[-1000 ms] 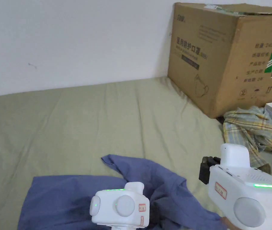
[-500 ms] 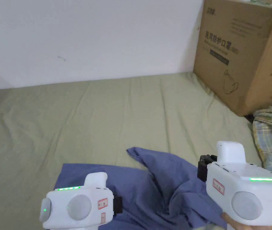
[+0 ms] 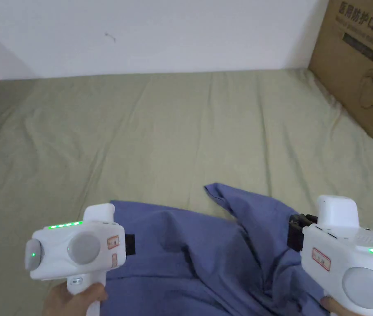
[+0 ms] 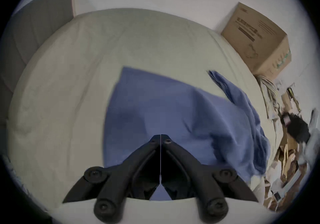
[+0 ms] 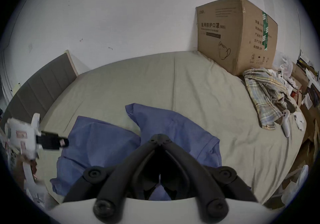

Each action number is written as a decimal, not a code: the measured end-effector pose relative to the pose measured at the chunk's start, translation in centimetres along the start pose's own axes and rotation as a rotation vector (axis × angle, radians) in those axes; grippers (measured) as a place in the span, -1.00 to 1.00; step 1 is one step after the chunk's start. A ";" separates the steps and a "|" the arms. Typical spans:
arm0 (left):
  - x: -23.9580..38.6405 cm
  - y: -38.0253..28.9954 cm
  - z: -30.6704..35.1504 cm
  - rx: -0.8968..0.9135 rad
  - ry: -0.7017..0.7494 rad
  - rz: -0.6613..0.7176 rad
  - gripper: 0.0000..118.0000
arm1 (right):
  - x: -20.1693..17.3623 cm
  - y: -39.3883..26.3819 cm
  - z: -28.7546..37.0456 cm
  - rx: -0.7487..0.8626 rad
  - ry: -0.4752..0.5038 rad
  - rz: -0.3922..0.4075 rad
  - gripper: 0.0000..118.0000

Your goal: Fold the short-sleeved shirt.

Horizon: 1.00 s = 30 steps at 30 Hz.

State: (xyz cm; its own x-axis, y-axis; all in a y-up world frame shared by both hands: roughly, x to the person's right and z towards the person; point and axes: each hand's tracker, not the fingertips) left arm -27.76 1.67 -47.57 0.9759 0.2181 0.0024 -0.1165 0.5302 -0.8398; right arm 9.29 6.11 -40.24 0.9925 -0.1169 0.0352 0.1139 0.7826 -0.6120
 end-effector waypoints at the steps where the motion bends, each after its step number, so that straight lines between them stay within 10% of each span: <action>1: -0.5 1.8 -0.9 0.011 0.015 -0.011 -0.37 | 0.1 0.2 -0.7 -0.010 -0.002 -0.004 -1.00; 2: -1.0 3.4 -1.6 0.028 0.035 -0.028 0.21 | 0.2 0.1 -1.5 -0.021 -0.001 -0.007 -1.00; 6: -1.4 7.9 -4.6 0.009 0.153 -0.166 0.76 | 0.4 0.6 -2.9 -0.034 0.001 -0.014 -1.00; 14: -2.4 10.6 -10.0 -0.123 0.118 -0.013 0.72 | 0.6 0.6 -4.6 -0.060 -0.004 0.009 -1.00; 19: -0.2 10.4 -10.3 -0.156 0.181 -0.062 0.25 | 1.5 0.3 -5.2 -0.074 -0.012 0.008 -1.00; 22: 0.5 10.5 -9.9 -0.107 0.270 -0.165 -0.98 | 2.3 0.4 -5.3 -0.087 -0.017 -0.019 -1.00; 28: -0.7 10.4 -8.8 -0.114 0.205 -0.105 -0.97 | 4.5 2.2 -6.1 -0.151 0.027 -0.040 -0.99; 30: -1.2 10.5 -7.9 -0.104 0.186 -0.095 -0.97 | 5.4 3.4 -7.0 -0.150 0.041 -0.075 -0.46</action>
State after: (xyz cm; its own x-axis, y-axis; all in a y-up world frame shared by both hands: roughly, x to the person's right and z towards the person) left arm -28.70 0.47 -60.66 0.9999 0.0117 -0.0078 -0.0122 0.4518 -0.8921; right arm 14.72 3.83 -47.63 0.9785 -0.1988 0.0546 0.1764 0.6708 -0.7204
